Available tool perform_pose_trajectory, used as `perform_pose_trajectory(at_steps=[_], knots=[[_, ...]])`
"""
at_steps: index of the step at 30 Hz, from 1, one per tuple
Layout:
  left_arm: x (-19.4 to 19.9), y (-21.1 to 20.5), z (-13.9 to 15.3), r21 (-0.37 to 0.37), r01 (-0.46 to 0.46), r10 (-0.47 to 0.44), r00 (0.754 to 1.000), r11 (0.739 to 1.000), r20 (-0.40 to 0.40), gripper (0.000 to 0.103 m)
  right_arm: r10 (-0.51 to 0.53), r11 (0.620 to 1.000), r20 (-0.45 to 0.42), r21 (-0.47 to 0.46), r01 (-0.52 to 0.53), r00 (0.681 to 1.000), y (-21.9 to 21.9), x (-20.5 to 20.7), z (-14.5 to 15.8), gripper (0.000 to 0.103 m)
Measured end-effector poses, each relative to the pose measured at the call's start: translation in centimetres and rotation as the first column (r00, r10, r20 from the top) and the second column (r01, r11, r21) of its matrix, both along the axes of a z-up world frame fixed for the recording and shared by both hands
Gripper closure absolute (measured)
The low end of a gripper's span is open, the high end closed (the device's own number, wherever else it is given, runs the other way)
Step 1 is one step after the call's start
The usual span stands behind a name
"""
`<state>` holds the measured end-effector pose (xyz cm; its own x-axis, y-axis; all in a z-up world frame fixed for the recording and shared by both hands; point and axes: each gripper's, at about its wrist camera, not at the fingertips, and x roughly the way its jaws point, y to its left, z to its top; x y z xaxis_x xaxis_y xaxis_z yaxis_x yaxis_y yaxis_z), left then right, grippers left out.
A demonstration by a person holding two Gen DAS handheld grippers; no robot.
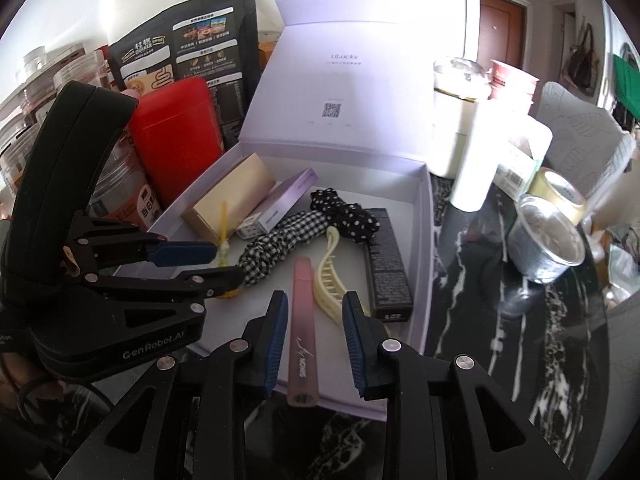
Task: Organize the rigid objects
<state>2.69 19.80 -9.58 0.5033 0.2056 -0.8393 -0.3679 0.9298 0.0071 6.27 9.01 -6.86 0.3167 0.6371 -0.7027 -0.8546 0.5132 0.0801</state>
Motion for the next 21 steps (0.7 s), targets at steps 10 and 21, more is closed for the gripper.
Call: perform_pose_trajectory(at_steps=[10, 21], knots=[[-1.6, -0.6, 3.1, 0.019, -0.03, 0.029, 0.998, 0.999, 0.061, 0.02, -0.037, 0.999, 0.032, 0.004, 0.037, 0.999, -1.9, -0.6, 1.8, 0.07], [-3.6, -1.8, 7.7, 0.079, -0.051, 0.041, 0.992, 0.996, 0.12, 0.02, -0.058, 0.997, 0.096, 0.055, 0.053, 0.994, -3.4, -2.2, 5.7, 0.049]])
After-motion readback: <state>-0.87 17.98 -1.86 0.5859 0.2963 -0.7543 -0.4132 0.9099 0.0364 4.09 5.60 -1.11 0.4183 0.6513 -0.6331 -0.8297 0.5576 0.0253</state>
